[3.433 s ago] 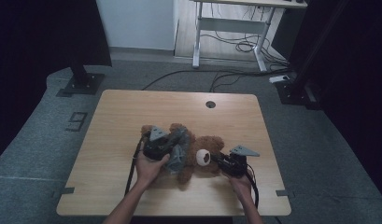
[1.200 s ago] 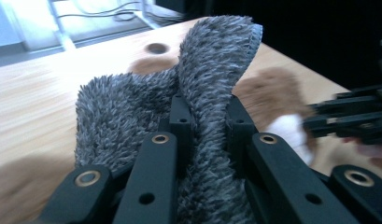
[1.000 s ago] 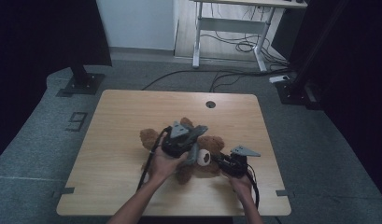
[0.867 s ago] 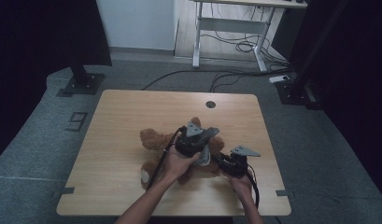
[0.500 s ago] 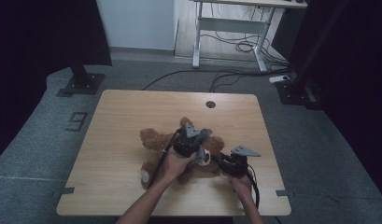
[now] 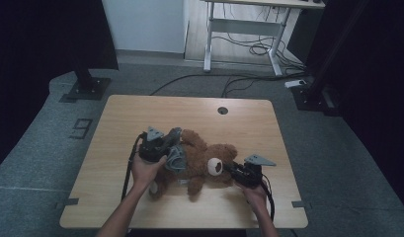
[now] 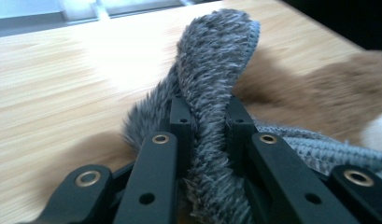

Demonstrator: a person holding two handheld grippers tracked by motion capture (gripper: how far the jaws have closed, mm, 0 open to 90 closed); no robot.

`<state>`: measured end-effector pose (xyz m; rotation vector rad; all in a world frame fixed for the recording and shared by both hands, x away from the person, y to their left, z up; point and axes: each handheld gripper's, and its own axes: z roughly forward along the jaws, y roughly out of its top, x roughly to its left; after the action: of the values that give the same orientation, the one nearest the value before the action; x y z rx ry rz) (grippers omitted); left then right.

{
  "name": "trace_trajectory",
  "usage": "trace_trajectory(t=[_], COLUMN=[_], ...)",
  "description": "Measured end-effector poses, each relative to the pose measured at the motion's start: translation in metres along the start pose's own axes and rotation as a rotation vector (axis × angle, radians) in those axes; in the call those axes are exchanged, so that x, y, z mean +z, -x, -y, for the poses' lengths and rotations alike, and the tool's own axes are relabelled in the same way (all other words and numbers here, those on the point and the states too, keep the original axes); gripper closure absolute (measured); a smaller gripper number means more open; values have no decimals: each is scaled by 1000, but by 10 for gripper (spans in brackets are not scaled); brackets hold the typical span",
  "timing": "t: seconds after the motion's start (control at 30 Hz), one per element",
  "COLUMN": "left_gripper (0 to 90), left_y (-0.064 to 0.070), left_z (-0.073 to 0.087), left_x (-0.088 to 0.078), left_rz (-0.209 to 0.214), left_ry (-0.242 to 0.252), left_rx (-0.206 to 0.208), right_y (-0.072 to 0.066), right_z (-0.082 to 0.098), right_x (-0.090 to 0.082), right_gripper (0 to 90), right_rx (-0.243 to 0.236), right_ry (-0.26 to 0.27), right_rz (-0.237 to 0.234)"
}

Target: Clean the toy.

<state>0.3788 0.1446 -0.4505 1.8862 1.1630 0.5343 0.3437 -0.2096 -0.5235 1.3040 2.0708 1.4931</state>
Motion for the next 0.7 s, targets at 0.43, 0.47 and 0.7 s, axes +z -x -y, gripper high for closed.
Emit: trace_trajectory(t=[0.43, 0.47, 0.7], left_gripper=[778, 778, 778], left_y=[-32, -27, 26], left_z=[20, 15, -18], left_x=[-18, -20, -28], left_rz=[-62, -55, 51], left_ry=[-21, -9, 72], left_rx=[-15, -5, 76], right_y=[0, 0, 0], right_z=[0, 0, 0], right_x=[1, 1, 0], right_gripper=[698, 698, 698], right_rx=[2, 2, 1], right_ry=[3, 2, 0], right_rz=[3, 3, 4])
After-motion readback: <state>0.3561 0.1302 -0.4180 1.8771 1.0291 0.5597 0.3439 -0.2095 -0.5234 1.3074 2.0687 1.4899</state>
